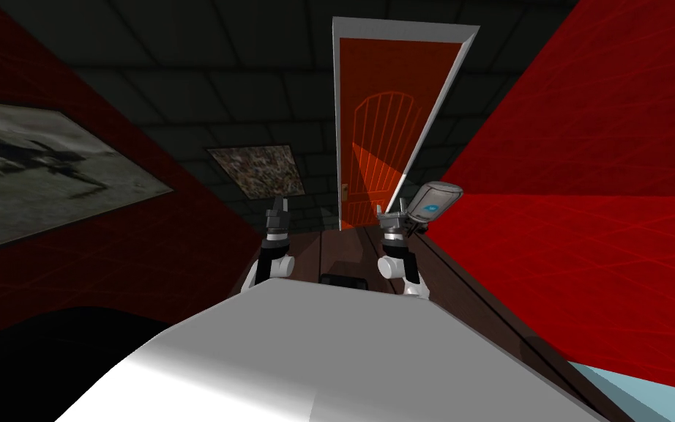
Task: Pull the door open
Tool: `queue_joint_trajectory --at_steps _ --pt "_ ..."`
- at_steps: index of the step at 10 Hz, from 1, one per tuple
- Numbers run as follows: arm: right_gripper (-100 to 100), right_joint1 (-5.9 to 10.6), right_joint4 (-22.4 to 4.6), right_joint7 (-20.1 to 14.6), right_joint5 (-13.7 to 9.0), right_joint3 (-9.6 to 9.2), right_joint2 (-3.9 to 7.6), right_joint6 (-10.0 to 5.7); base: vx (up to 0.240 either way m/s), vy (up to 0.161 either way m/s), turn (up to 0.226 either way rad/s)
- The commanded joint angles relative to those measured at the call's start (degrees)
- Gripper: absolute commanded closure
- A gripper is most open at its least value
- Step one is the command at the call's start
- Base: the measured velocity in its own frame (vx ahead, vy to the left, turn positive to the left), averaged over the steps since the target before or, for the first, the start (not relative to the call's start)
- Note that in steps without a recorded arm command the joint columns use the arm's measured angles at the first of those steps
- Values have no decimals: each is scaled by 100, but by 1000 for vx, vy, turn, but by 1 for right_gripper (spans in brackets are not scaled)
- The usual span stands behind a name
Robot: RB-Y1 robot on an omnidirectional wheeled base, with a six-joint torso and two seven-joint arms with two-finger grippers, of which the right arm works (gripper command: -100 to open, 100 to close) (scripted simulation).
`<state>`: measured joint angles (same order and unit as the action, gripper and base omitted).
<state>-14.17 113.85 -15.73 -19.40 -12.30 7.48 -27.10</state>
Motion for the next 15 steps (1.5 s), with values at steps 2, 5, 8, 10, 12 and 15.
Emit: queue_joint_trajectory --at_steps 2,5,8,10,12,15 --pt "-100 205 -298 -343 -182 -177 95 0 98 32 -33" --pt "-100 442 -662 -744 -400 -390 215 -13 102 45 -28" --pt "-100 681 -1029 -1149 -620 -605 335 -27 93 49 -29" --pt "-100 844 -1281 -1426 -770 -752 415 -36 94 26 -34" --pt "-100 1008 -1533 -1704 -921 -899 496 -45 92 40 -33" --pt "-100 1254 -1910 -2119 -1147 -1120 615 -59 103 47 -31"
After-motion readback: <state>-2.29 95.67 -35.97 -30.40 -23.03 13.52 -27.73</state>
